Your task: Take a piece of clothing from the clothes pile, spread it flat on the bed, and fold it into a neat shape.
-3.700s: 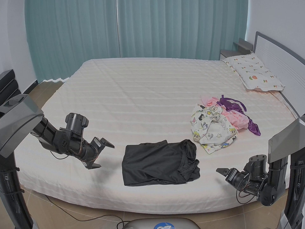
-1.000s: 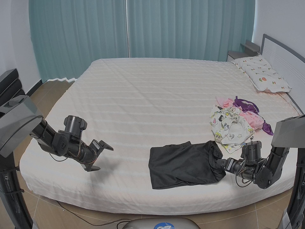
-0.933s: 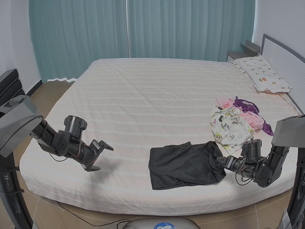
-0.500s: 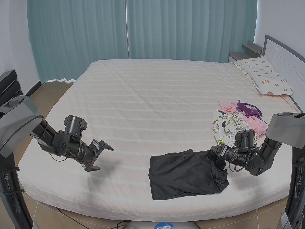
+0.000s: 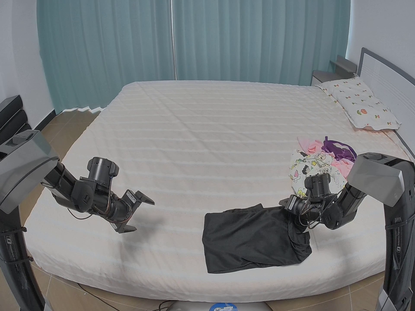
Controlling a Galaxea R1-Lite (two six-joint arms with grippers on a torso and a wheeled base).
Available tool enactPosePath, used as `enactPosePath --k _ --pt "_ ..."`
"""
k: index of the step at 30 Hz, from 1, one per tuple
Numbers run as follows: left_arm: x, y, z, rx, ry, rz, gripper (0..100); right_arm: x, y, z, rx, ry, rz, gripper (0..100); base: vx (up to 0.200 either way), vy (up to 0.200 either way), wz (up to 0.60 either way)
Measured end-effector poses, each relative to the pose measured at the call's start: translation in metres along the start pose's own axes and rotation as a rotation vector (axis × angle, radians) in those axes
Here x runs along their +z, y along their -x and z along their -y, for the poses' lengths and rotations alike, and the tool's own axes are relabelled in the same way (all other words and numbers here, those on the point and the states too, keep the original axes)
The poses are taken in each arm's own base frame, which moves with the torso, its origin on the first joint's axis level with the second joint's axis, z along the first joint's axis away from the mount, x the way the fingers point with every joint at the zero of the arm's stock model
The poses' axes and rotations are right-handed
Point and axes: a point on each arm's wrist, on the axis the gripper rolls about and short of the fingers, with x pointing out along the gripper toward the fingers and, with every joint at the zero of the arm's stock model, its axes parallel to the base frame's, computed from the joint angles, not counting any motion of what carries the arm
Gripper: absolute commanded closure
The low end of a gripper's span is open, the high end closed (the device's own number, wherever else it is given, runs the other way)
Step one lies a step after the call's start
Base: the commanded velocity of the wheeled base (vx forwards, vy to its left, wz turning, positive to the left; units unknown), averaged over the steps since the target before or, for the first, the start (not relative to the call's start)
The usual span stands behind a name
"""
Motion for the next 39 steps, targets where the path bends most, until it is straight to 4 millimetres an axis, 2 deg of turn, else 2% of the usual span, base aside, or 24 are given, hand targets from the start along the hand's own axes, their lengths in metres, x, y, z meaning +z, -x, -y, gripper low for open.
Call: enactPosePath --k 11,19,20,29,33,39 --pt "0.0 0.0 0.0 0.001 -0.001 0.001 0 0.018 -0.004 0.016 0.004 -0.152 0.032 100 0.0 0.0 0.0" --pt "0.0 0.0 0.0 0.001 -0.002 0.001 0 0.023 -0.003 0.02 0.06 -0.248 -0.002 100 0.0 0.0 0.0" --pt "0.0 0.0 0.0 0.001 -0.002 0.001 0 0.023 -0.003 0.021 0.063 -0.25 -0.002 0 0.0 0.0 0.0" --pt "0.0 0.0 0.0 0.001 -0.002 0.001 0 0.029 0.004 0.029 0.07 -0.264 0.024 0 0.0 0.0 0.0" --pt "0.0 0.0 0.0 0.001 -0.002 0.001 0 0.025 0.017 0.033 0.057 -0.261 0.007 0 0.0 0.0 0.0" --pt "0.0 0.0 0.0 0.001 -0.002 0.001 0 0.006 0.048 0.04 0.037 -0.173 -0.037 0 0.0 0.0 0.0"
